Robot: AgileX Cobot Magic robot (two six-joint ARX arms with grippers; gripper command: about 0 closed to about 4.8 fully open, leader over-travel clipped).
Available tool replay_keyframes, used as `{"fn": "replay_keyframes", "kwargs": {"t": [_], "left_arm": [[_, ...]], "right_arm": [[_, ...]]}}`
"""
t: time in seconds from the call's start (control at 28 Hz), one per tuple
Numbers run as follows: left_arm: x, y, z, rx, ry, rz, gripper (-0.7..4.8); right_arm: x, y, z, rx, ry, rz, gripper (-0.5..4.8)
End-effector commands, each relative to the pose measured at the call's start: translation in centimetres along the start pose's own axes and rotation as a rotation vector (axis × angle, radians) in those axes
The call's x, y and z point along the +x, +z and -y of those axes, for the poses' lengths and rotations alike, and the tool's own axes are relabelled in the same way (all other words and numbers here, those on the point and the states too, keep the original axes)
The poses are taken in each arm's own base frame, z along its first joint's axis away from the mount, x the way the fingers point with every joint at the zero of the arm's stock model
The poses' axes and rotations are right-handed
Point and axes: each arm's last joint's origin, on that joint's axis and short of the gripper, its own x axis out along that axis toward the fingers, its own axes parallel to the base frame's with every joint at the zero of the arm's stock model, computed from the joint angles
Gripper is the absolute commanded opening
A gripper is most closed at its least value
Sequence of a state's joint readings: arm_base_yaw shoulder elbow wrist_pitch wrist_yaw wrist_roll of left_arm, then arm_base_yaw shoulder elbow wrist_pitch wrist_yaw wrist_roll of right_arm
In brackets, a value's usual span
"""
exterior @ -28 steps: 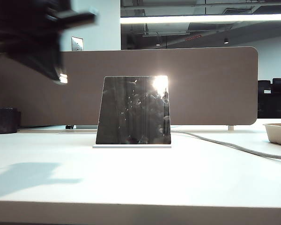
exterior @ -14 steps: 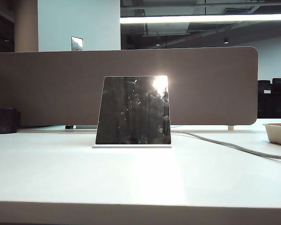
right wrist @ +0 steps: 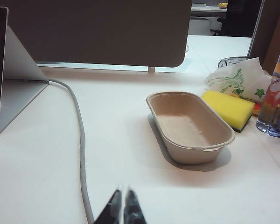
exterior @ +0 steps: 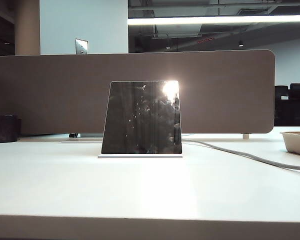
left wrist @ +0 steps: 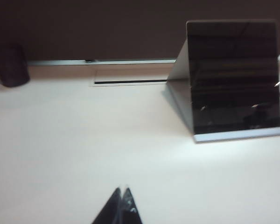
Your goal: Push the base of the mirror on the table to move it forward for a short distance.
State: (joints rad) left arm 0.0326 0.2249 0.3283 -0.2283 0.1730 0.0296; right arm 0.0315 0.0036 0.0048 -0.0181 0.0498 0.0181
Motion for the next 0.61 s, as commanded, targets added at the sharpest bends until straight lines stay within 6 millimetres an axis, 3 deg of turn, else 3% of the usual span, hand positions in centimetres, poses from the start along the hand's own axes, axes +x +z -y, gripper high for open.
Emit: {"fn": "replay_keyframes", "kwargs": {"t": [0.04,0.29,0.61], "left_arm": [[-0.5,-0.6,-0.1,0.108,0.021,0.036,-0.01],[-1.1,-3.0,0.0,0.071,0.052,0.093,-0.01],[0.1,-5.6,0.5,-0.002,0.022,0.023,-0.01]], "right_arm": [[0.0,0.2,0.0,0.001,0.001,0.015,0.22],[0.0,0.2,0.0,0.001,0.000,0.015,0.22],[0.0,0.2,0.0,0.001,0.000,0.015,0.22]]}}
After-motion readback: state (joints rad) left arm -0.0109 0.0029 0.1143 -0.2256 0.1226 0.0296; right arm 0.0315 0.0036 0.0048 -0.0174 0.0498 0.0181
